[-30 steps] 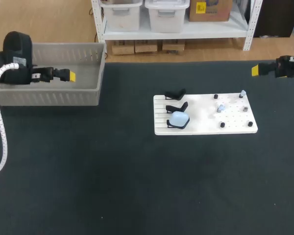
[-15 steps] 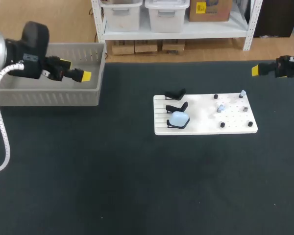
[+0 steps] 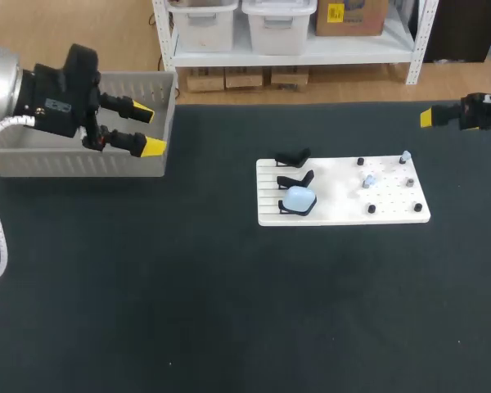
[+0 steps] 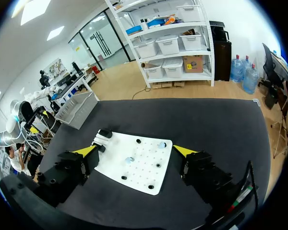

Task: Pick up each earbud case from the left stands, insert the matching earbuds, close the lid, and place the case in the box.

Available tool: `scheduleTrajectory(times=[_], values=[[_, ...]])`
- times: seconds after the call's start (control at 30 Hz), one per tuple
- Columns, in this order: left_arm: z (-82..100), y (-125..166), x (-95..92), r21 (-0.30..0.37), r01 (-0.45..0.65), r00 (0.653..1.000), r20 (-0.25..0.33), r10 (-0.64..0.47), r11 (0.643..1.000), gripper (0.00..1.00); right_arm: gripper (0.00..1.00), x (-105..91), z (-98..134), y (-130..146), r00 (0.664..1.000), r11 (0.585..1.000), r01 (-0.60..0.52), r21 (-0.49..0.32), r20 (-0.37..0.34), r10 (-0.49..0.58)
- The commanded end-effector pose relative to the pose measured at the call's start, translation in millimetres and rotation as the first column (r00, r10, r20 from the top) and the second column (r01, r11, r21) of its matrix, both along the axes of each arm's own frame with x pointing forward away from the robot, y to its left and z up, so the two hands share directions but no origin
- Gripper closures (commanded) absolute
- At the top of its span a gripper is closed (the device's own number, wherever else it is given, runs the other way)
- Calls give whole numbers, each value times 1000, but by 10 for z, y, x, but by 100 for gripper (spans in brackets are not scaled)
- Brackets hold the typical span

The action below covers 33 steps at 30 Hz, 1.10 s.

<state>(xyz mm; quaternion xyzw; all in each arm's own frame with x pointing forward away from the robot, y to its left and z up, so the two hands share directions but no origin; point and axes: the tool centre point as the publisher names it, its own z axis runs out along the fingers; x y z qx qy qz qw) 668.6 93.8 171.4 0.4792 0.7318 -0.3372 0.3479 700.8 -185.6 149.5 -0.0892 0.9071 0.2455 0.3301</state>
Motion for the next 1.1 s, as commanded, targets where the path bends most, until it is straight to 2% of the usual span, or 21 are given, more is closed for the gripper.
scheduleTrajectory(times=[0.03, 0.6, 0.7, 0.8, 0.9, 1.1], values=[[-33, -7, 49, -16, 40, 999, -17, -40, 999, 0, 0, -2, 1, -1, 1000, 1000, 0, 0, 0, 0], [-33, -7, 49, -16, 40, 999, -17, -40, 999, 0, 0, -2, 1, -1, 1000, 1000, 0, 0, 0, 0], [-198, -229, -34, -35, 129, 992, -7, -129, 991, 0, 0, -2, 1, -1, 1000, 1000, 0, 0, 0, 0], [-385, -486, -143, -2, 208, 978, -2, -208, 978, 0, 0, -2, 1, -1, 1000, 1000, 0, 0, 0, 0], [-491, -694, -226, 8, 289, 957, 7, -289, 957, 0, 0, -2, 1, -1, 1000, 1000, 0, 0, 0, 0], [-697, -963, -320, 12, 373, 928, 17, -373, 928, 0, 0, -2, 1, -1, 1000, 1000, 0, 0, 0, 0]])
